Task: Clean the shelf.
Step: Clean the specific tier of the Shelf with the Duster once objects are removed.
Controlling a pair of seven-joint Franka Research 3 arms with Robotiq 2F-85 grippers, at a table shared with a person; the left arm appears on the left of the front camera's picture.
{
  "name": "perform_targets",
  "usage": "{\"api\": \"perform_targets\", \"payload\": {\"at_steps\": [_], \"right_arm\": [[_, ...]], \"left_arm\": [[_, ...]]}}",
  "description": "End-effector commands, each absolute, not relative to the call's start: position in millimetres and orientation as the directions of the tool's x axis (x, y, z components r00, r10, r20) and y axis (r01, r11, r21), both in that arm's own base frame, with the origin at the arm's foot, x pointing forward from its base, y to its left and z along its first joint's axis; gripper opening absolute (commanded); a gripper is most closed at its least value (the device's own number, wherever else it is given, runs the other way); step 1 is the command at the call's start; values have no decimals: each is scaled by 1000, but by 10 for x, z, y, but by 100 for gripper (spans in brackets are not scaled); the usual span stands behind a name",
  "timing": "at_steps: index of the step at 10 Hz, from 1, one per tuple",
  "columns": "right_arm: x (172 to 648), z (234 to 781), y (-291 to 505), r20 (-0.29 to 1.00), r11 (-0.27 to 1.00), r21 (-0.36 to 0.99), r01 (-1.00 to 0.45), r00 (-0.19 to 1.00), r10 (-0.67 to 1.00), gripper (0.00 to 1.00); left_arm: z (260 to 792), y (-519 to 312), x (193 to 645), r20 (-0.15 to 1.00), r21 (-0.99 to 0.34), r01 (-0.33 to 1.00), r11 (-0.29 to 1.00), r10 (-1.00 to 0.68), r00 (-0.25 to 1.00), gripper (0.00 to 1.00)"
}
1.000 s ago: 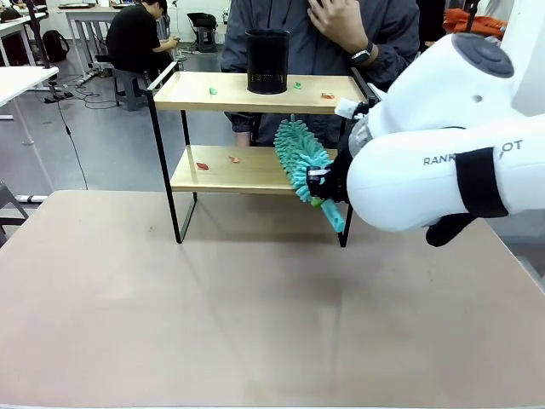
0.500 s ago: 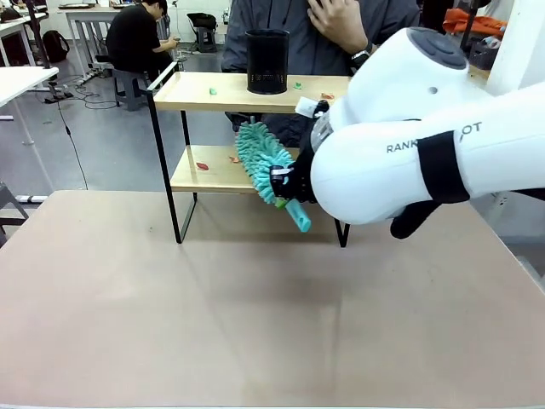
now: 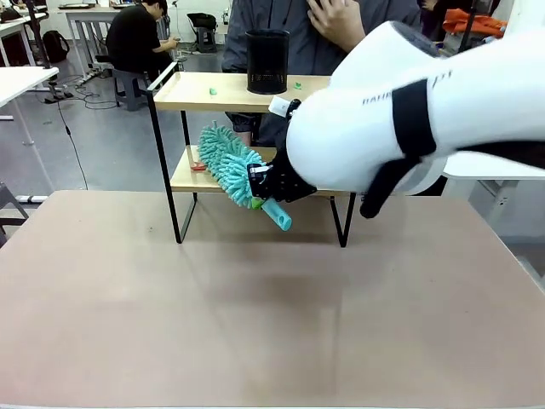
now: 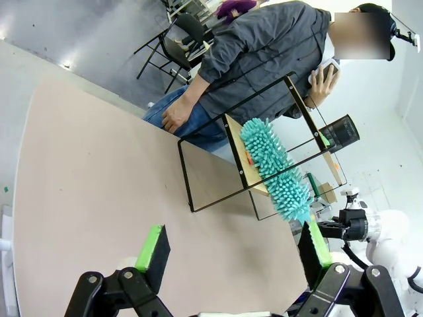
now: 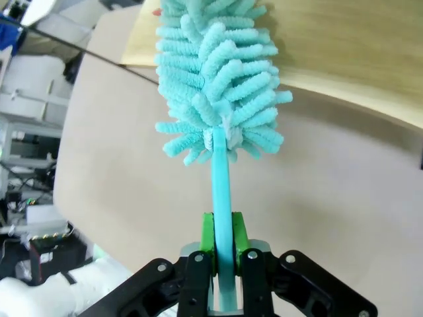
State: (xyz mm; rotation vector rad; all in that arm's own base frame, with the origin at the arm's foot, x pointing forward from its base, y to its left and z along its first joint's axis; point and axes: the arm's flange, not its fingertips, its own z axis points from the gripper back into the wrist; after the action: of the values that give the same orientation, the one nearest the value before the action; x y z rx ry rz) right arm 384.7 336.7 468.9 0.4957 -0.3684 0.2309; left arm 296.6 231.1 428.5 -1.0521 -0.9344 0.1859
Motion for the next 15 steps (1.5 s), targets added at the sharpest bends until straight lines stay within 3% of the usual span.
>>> {"api": "perform_targets", "payload": {"at_steps": [1,4,7,12,15], "right_arm": [[3869,4747,3065,343,804,475,-358,917,206,13],[3769,4772,2715,227,732,524,-436,900,373,13],[3565,4937,2242,115,537,701,-469,818,564,13],[3411,5100,1564,169,492,774,-399,879,447,13],[3143,5267,845,165,393,860,-326,906,390,13]], "left_arm": [[4268,2280,2968,588,-796,309,520,545,598,100],[4268,2280,2968,588,-796,309,520,545,598,100],[4268,2280,2968,588,-796,309,520,545,598,100],[4268,2280,2968,588,-796,309,520,545,598,100],[4268,2280,2968,588,-796,309,520,545,598,100]]}}
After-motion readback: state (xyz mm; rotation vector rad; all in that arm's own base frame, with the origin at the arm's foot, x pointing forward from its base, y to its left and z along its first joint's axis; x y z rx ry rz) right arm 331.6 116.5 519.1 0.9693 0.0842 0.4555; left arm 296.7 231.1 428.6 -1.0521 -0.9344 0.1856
